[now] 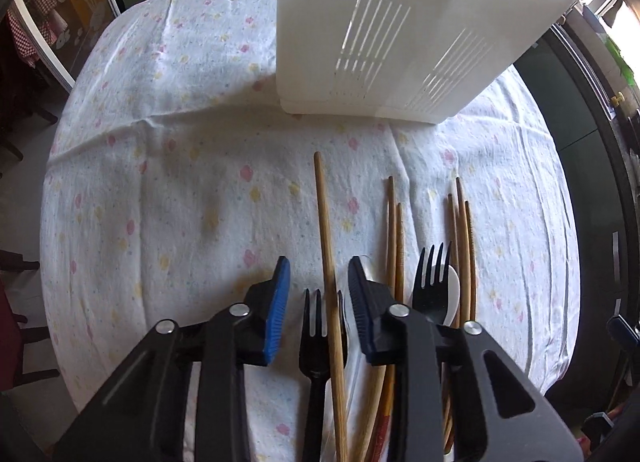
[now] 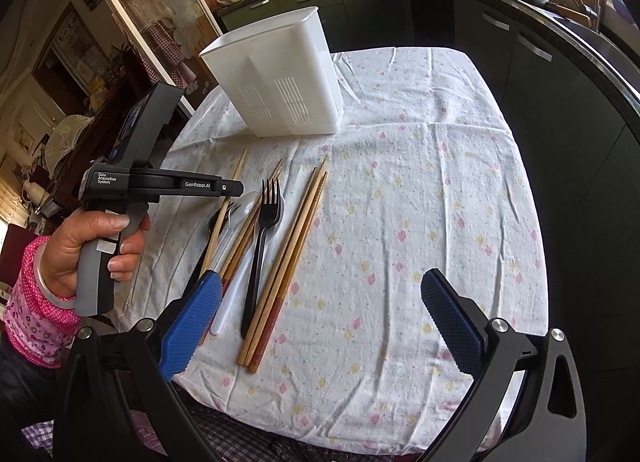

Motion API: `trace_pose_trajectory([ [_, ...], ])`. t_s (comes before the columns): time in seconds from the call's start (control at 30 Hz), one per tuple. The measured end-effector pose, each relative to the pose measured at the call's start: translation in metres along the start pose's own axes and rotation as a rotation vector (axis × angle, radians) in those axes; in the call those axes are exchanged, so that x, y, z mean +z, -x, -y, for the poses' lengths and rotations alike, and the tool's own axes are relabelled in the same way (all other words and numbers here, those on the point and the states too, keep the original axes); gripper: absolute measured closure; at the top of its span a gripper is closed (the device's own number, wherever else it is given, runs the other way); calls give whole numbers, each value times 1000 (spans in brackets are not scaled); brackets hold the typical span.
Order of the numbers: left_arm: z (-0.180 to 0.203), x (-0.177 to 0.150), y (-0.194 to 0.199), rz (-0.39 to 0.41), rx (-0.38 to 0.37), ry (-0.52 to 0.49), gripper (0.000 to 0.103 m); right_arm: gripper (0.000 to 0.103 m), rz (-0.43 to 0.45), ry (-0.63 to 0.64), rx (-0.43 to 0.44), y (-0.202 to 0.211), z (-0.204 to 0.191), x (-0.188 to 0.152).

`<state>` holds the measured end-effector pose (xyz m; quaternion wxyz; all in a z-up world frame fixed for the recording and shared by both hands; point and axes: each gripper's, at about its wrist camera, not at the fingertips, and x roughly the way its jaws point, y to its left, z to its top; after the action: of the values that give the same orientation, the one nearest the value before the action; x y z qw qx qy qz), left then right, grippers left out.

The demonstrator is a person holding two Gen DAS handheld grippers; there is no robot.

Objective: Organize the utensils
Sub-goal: 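Grasp a wooden chopstick with the left tool while the right tool grasps another chopstick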

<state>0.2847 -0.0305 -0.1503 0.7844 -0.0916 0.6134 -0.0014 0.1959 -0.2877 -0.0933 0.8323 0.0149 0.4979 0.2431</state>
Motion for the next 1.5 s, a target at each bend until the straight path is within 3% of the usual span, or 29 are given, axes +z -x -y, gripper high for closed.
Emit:
trace_pose_trajectory([
  [0.1,2,2,-6,0,-4,5,96,4,1,-2,4,-1,2,1],
  [0.37,4,5,2,25,5,-3,97,5,-21,9,-17,-16,1,20],
  [0.4,3,4,5,30,8,-8,97,10,-32,3,-22,-22,2,28],
  [0.5,4,3,14,50,10,-18,97,39,-87,-39,-26,-48,11,53],
  [0.73,-7,-5,27,73,6,-32,97,71,-240,-55,-58,-108,10,69],
  [0.87,-11,-6,30,74,1,-35,97,73,-287,-32,-68,-120,1,63],
  [1.17,-9,-9,35,83,-10,-56,97,75,-319,-2,-159,-134,-11,66],
  [1.4,-7,-10,40,93,-8,-66,97,74,-336,23,-171,-141,-25,61],
  [1.5,-7,-11,41,95,-9,-71,97,81,-345,51,-199,-145,-31,62],
])
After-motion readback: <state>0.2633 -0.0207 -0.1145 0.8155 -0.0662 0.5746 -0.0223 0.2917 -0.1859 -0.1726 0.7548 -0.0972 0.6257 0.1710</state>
